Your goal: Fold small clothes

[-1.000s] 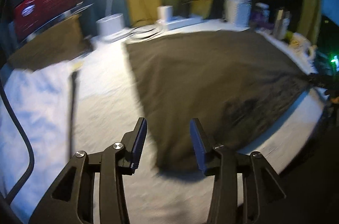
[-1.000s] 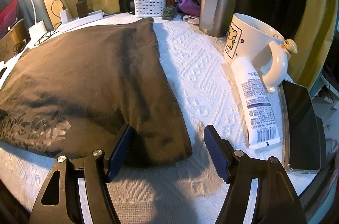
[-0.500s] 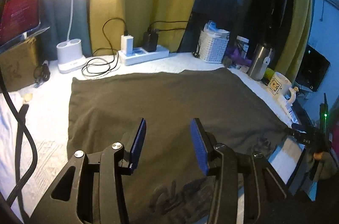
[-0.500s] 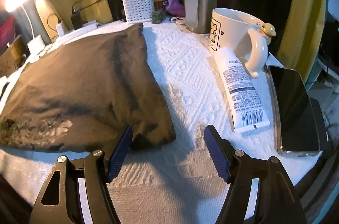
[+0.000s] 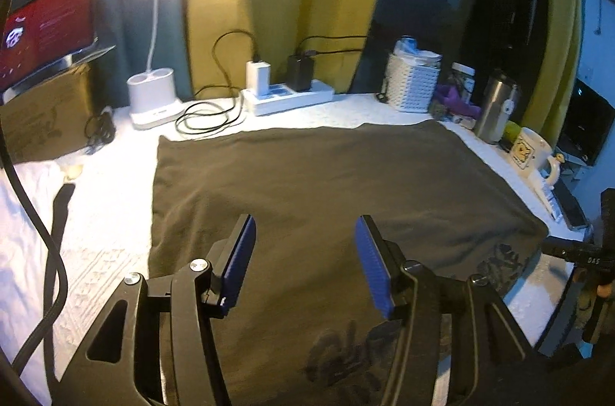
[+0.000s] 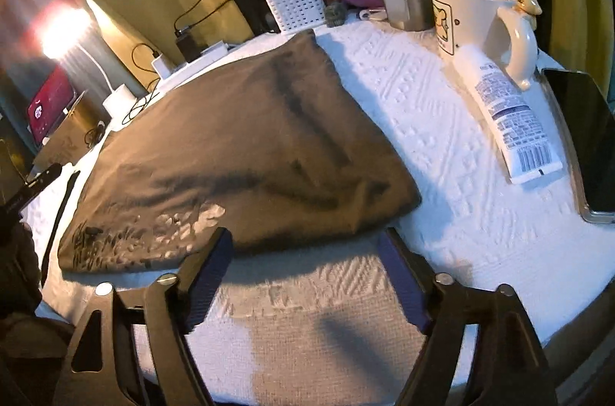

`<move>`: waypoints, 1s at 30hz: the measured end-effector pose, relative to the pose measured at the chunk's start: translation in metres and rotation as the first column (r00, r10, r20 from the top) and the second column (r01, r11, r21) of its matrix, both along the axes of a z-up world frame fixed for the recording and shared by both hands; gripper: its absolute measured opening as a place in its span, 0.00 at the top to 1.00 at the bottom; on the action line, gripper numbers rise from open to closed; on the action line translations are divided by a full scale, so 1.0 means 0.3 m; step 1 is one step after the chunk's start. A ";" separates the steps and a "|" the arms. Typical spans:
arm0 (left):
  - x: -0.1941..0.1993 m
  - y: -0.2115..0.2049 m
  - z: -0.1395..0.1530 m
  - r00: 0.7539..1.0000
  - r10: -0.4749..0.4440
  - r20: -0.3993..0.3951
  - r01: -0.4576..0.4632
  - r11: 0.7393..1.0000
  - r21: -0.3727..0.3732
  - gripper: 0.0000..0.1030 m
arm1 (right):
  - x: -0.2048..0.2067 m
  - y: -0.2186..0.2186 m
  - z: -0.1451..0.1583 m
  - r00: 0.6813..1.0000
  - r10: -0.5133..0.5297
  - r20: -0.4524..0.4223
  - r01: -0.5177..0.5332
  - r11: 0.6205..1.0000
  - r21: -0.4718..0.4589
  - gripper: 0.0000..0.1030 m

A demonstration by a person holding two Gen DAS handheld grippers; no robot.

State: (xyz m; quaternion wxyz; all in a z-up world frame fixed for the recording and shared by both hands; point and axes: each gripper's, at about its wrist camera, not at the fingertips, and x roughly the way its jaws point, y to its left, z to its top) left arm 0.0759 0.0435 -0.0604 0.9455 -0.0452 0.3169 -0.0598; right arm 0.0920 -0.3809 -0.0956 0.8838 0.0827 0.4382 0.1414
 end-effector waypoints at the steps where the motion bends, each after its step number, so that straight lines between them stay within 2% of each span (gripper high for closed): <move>1: 0.000 0.011 -0.008 1.000 0.008 -0.004 -0.008 1.000 -0.001 0.47 | 0.010 0.006 0.001 1.000 -0.004 -0.002 0.004 1.000 0.008 0.18; 9: -0.003 0.068 -0.048 1.000 0.029 -0.004 -0.029 1.000 0.002 0.47 | 0.088 0.045 -0.007 1.000 -0.031 0.006 0.030 0.999 0.025 0.14; 17: 0.005 0.109 -0.039 0.999 0.032 0.017 -0.032 0.999 0.009 0.47 | 0.189 0.101 -0.014 0.999 -0.038 0.019 0.037 0.998 0.046 0.13; 30: 0.032 0.188 -0.021 0.998 0.038 0.048 -0.040 0.999 0.028 0.45 | 0.368 0.239 -0.021 0.999 -0.037 0.027 0.037 0.999 0.003 0.14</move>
